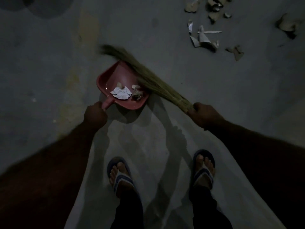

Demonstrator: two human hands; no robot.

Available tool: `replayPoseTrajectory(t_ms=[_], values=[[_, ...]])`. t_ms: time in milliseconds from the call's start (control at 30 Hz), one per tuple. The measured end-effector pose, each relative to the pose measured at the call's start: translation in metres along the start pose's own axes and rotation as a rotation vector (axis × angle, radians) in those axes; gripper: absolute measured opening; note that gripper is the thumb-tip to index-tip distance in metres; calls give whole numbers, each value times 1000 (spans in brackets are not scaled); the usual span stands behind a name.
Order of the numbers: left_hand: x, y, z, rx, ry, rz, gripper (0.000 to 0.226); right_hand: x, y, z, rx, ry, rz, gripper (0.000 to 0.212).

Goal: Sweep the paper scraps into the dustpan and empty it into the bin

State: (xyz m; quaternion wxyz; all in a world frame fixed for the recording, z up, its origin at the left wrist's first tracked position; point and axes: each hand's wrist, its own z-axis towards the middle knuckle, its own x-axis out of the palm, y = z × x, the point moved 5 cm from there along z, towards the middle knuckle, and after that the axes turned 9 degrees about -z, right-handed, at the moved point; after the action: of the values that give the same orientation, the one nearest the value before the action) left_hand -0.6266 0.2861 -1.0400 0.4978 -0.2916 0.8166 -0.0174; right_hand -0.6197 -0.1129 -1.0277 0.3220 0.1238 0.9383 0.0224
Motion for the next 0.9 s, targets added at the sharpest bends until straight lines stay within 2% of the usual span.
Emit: replayPoseTrajectory(t_ms=[100, 167, 233, 300, 467, 567, 667, 767, 900], values=[[5, -31, -1, 68, 10, -17, 24, -6, -47, -15, 43, -125, 80, 48], [5, -61, -2, 144, 21, -24, 42, -18, -79, -24, 91, -223, 168, 42], [3, -95, -3, 193, 43, -13, 51, -36, -108, -34, 148, -289, 229, 44], [2, -134, -4, 226, 64, -18, 51, -60, -137, -44, 205, -327, 268, 48], [-10, -216, 6, 172, 95, 19, 25, -136, -186, -41, 252, -314, 230, 59], [-16, -250, 24, 161, 66, 29, 25, -190, -204, -22, 224, -342, 144, 58], [-9, -252, 40, 110, 46, 48, 26, -234, -207, 6, 175, -362, 32, 59], [10, -241, 58, 80, 82, 102, 24, -243, -210, 36, 173, -313, -13, 58], [32, -235, 87, 90, 93, 142, 23, -204, -216, 60, 230, -140, 14, 52]])
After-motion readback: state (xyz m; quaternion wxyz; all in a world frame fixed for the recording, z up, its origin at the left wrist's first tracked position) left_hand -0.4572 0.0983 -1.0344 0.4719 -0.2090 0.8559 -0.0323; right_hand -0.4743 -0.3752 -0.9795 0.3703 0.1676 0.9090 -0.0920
